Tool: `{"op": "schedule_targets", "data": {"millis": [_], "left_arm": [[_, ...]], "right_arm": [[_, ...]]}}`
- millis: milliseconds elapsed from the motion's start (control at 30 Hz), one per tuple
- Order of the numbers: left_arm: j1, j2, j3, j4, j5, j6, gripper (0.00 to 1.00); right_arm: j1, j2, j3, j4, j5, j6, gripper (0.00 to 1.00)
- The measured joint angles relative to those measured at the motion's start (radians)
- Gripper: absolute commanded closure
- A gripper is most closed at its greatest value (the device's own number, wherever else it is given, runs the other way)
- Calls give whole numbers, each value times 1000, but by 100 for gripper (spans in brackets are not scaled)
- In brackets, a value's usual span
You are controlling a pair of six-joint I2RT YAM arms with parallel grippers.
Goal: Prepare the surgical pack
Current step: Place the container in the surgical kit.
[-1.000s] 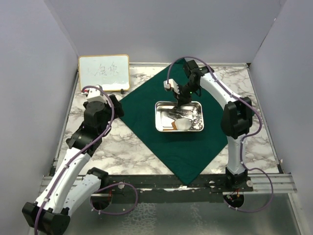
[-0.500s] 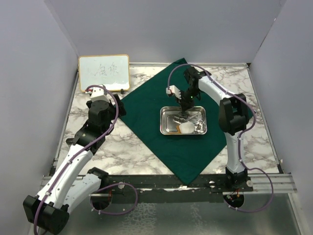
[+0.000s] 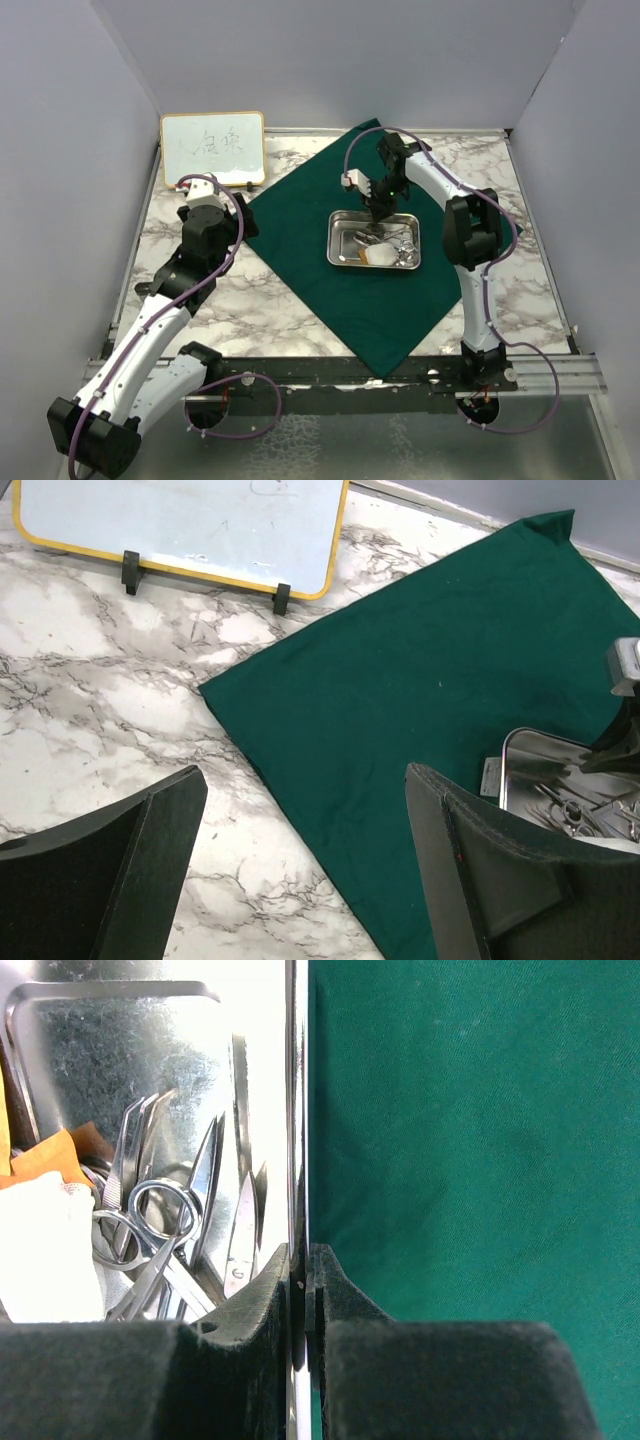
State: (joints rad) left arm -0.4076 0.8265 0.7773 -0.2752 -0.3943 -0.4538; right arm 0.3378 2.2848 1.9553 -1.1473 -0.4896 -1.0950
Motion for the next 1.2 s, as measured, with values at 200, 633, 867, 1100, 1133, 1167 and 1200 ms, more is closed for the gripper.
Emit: {"op": "schedule_targets", "data": {"millis": [200,633,867,1100,1133,1167,1200], "left_arm": [[0,4,0,1,0,0,17],[0,6,-1,1,-3,0,18],[0,6,-2,1,-3,0,18],[0,6,-7,1,-3,0,18],[0,6,-7,1,-3,0,18],[0,6,-7,1,-3,0,18],[0,6,-7,1,-3,0,18]], "right_arm": [[-10,15,17,0,3,-7,99],[-19,34,33,6,3,-29,99],[-19,40,40,14,3,-35,98],[-19,43,40,25,6,-35,95],[-19,43,40,26,6,-35,94],[-19,43,40,26,6,-35,93],[-19,43,40,26,6,-35,92]]}}
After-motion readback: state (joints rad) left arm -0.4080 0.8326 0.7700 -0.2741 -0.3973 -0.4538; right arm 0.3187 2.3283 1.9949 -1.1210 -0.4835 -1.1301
